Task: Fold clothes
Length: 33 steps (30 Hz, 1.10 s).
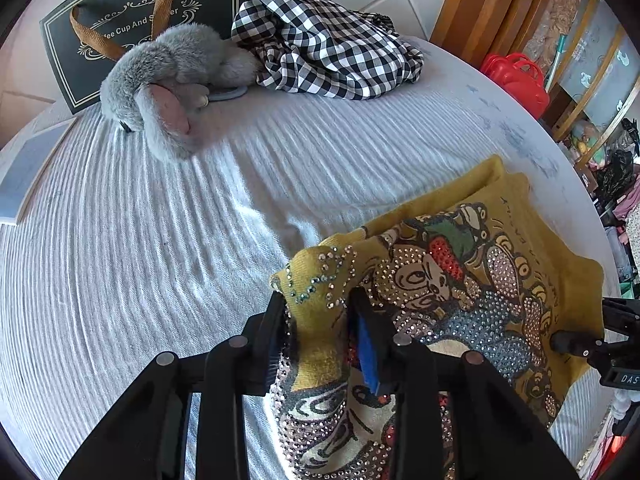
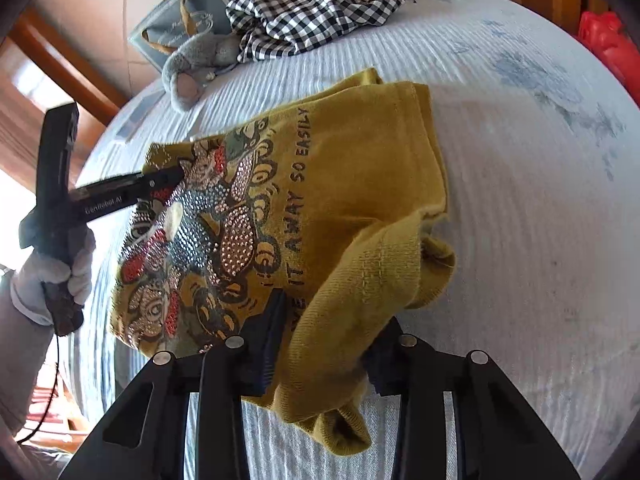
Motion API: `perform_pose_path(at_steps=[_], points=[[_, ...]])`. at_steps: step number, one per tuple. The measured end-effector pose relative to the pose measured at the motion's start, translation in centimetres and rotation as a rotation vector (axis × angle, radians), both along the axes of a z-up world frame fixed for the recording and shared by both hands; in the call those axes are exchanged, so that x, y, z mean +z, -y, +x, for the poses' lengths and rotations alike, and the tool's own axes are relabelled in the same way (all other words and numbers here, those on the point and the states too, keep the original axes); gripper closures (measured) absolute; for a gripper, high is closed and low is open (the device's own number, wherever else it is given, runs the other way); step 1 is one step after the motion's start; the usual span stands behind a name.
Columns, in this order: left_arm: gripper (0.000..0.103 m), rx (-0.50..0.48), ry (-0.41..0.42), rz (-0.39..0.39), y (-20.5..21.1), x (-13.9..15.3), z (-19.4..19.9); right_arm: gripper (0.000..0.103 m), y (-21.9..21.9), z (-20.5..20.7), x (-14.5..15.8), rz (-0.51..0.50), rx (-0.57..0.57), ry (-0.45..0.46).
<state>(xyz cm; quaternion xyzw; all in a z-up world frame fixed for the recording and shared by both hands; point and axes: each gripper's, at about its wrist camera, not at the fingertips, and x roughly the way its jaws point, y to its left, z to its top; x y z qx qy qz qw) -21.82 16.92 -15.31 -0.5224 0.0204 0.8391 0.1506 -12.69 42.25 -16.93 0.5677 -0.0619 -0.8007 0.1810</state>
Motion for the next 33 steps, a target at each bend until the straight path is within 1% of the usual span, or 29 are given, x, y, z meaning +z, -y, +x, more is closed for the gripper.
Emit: perform_pose_path(at_steps=[1,3,5,6,7,9,10,12,13,14,15,18,22,23,26,28,30,33], points=[[0.079,-0.007,-0.009,-0.006,0.1,0.3,0.2,0.075,0.4,0.3,0.1,-0.016,0.011,0.012],[0.079,-0.025,-0.028,-0.006,0.3,0.8,0.7,0.075,0.9,1.1,-0.2,-0.009,0.015,0.01],[0.079,-0.036,-0.008,-0.023,0.3,0.3,0.3,0.076,1.0,1.7,-0.4,-0.009,0.005,0.002],[0.076,-0.04,0.006,-0.034,0.3,-0.1,0.1,0.077,0.8,1.7,-0.4,-0.023,-0.009,-0.005],[0.071,-0.04,0.009,-0.031,0.3,-0.3,-0.1,0.076,0.6,1.7,-0.4,-0.032,-0.016,-0.007],[0.069,-0.037,0.006,-0.015,0.5,-0.4,-0.3,0.076,0.4,1.6,-0.3,-0.045,-0.022,-0.007],[0.068,-0.037,0.005,-0.011,0.5,-0.5,-0.3,0.076,0.6,1.7,-0.3,-0.034,-0.017,-0.009],[0.071,-0.05,-0.006,-0.008,0.4,-0.5,-0.1,0.076,1.2,1.8,-0.2,0.008,-0.001,-0.009],[0.08,-0.055,-0.009,-0.011,0.3,-0.4,0.1,0.077,1.5,1.8,-0.1,0.033,0.006,-0.003],[0.083,-0.058,-0.009,-0.015,0.0,-0.2,0.2,0.078,1.9,1.8,-0.1,0.058,0.008,0.002],[0.083,-0.065,-0.015,-0.022,-0.2,0.0,0.4,0.079,2.3,2.0,-0.1,0.079,0.011,0.005],[0.084,-0.079,-0.026,-0.032,-0.2,0.5,0.8,0.079,2.4,2.7,-0.1,0.089,0.007,-0.004],[0.083,-0.056,-0.004,-0.007,0.2,-0.4,0.4,0.08,1.6,2.6,-0.3,0.037,-0.006,0.02],[0.083,-0.053,-0.007,-0.007,0.1,-0.2,0.4,0.08,1.5,2.5,-0.3,0.032,-0.004,0.029],[0.084,-0.051,-0.026,-0.018,-0.3,1.0,0.7,0.084,2.3,2.8,-0.1,0.073,0.0,0.009],[0.084,-0.058,-0.06,0.004,-0.2,2.9,1.1,0.087,2.6,3.4,0.3,0.082,-0.018,-0.028],[0.084,-0.08,-0.088,0.01,-0.4,5.0,1.6,0.087,2.0,3.8,0.6,0.057,-0.058,-0.055],[0.084,-0.126,-0.161,-0.037,-1.5,7.9,2.3,0.087,1.5,4.3,1.6,0.018,-0.078,-0.094]])
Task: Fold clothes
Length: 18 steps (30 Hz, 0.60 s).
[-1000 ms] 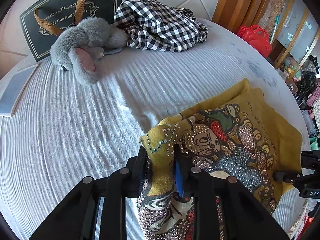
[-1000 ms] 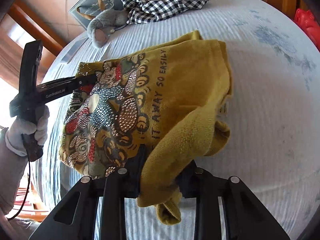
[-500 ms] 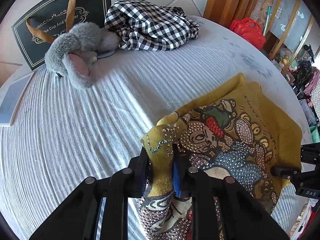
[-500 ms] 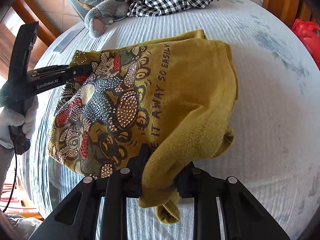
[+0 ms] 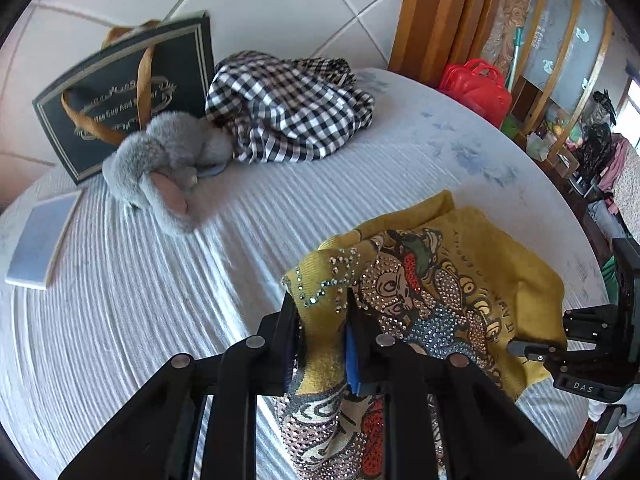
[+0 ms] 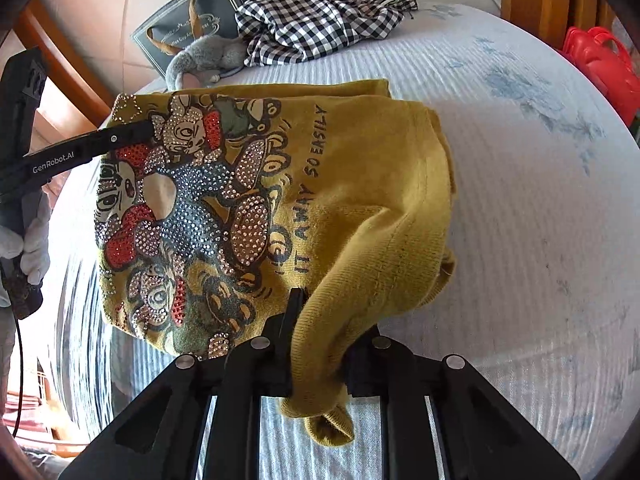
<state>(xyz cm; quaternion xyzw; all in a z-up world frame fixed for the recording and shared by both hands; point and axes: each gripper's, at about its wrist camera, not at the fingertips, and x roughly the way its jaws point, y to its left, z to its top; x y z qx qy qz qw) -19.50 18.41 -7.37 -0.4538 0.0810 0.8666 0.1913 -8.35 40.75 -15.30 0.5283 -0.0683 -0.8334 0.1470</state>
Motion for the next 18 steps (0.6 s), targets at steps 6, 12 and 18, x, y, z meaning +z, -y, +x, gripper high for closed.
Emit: perform_pose_path(at_steps=[6,12,18], points=[[0.084,-0.073,-0.064,-0.002,-2.0,4.3,-0.5,0.088,-0.7,0.8,3.1,-0.024,-0.078,-0.102],[0.084,-0.164,-0.115,-0.005,-7.3,7.7,-1.8,0.088,-4.5,0.9,5.6,-0.034,-0.206,-0.185],[0.084,-0.182,-0.127,0.019,-17.0,8.9,-5.2,0.088,-13.7,-2.3,8.9,0.042,-0.214,-0.235]])
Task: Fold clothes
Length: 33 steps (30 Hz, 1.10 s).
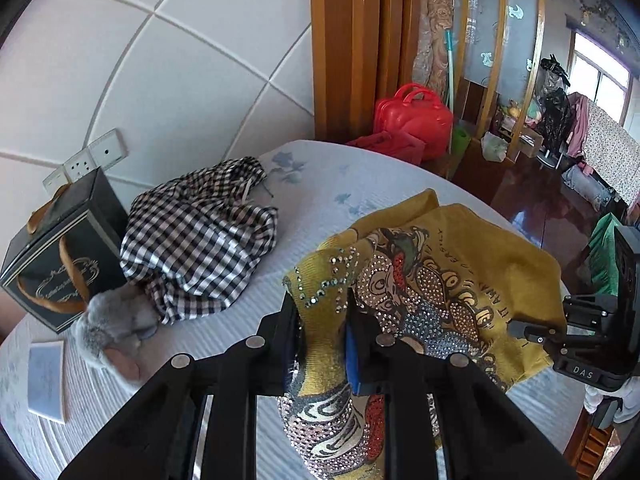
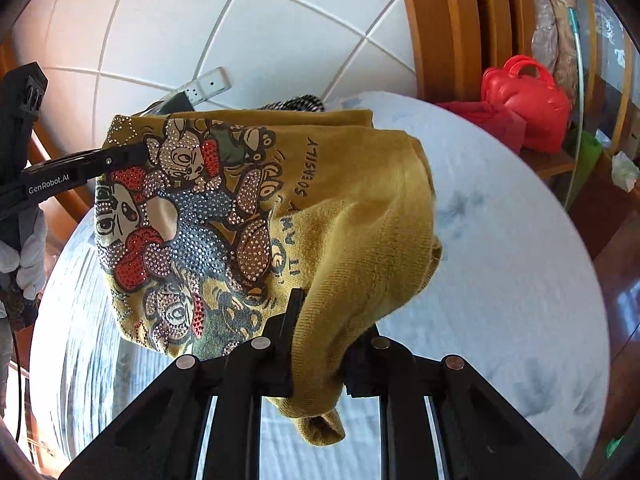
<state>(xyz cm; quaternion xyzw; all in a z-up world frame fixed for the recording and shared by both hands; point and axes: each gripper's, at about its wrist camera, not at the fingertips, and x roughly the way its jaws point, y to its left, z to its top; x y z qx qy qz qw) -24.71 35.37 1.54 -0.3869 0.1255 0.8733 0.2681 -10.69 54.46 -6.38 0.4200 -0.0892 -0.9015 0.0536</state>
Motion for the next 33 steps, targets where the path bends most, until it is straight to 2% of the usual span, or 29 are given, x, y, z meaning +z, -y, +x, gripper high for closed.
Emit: perform_pose_path(at_steps=[6,10,16,21,23,25,26,27,28,29,30,33], points=[[0.084,0.065,0.038,0.068,-10.7,-0.6,-5.8,0.088,-12.2,-7.2,3.0,0.109,0.077,0.017],[0.084,0.108,0.083,0.078,-15.8,-2.1,-9.8,0.088,-18.1,-12.6,3.1,0.132,0.127,0.045],[0.084,0.184,0.132,0.041,-19.3,-5.2,-15.9,0.088,-22.8,-20.5,0.3,0.087,0.182,0.099],[0.083,0.24,0.188,-0.054,-20.1,-9.2,-20.9,0.087,-23.7,-25.1,-4.2,-0.007,0.219,0.164],[0.072,0.272,0.216,-0.122,-20.3,-11.5,-22.4,0.082,-23.8,-26.2,-6.1,-0.024,0.213,0.187],[0.063,0.317,0.232,-0.195,-20.2,-13.3,-23.3,0.065,-24.3,-26.8,-7.7,-0.042,0.186,0.215],[0.052,0.341,0.233,-0.22,-20.0,-13.9,-23.4,0.044,-24.8,-26.8,-8.2,-0.035,0.159,0.23],[0.044,0.353,0.228,-0.232,-19.7,-14.2,-23.2,0.027,-25.4,-26.7,-8.7,-0.024,0.129,0.245],[0.029,0.358,0.219,-0.236,-19.5,-14.2,-22.9,0.024,-26.0,-26.7,-9.1,-0.013,0.099,0.261],[0.024,0.359,0.209,-0.236,-19.4,-14.0,-22.4,0.024,-26.5,-26.5,-9.3,-0.004,0.075,0.272],[0.024,0.357,0.197,-0.233,-19.3,-13.7,-21.7,0.024,-27.0,-26.1,-9.4,0.006,0.058,0.277],[0.024,0.319,0.197,-0.135,-19.8,-11.9,-18.9,0.024,-27.4,-24.4,-8.4,0.009,0.054,0.25]])
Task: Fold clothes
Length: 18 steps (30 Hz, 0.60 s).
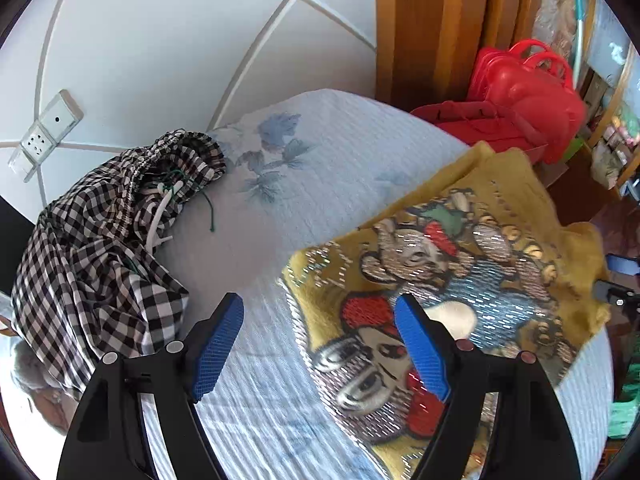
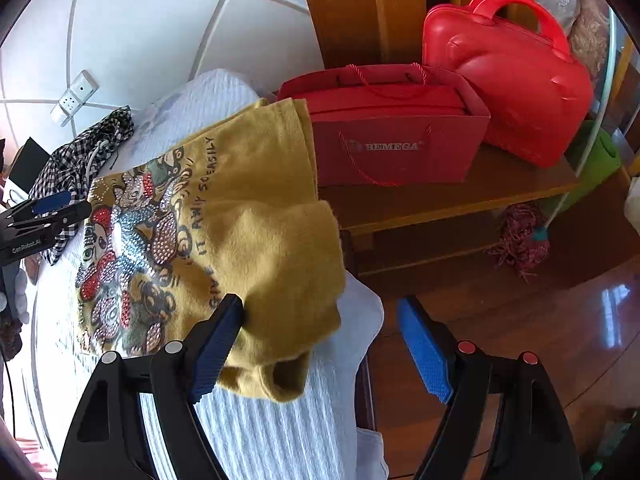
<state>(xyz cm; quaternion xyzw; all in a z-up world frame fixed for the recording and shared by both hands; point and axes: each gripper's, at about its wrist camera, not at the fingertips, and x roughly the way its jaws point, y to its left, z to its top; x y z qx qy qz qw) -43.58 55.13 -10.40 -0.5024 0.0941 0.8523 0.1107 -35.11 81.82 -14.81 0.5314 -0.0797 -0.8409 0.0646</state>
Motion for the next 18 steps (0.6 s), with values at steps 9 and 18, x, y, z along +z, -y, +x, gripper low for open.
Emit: perform_pose_path(at_steps=[9,18], points=[[0.024,-0.055,-0.026,0.08,-3.6,2.7,8.8,0.007,4.5,5.7,2.8,0.032,0.05,-0.053],[0.024,-0.055,-0.022,0.096,-5.0,3.4,11.0,0.001,6.1,7.6,3.4,0.041,0.035,-0.084]])
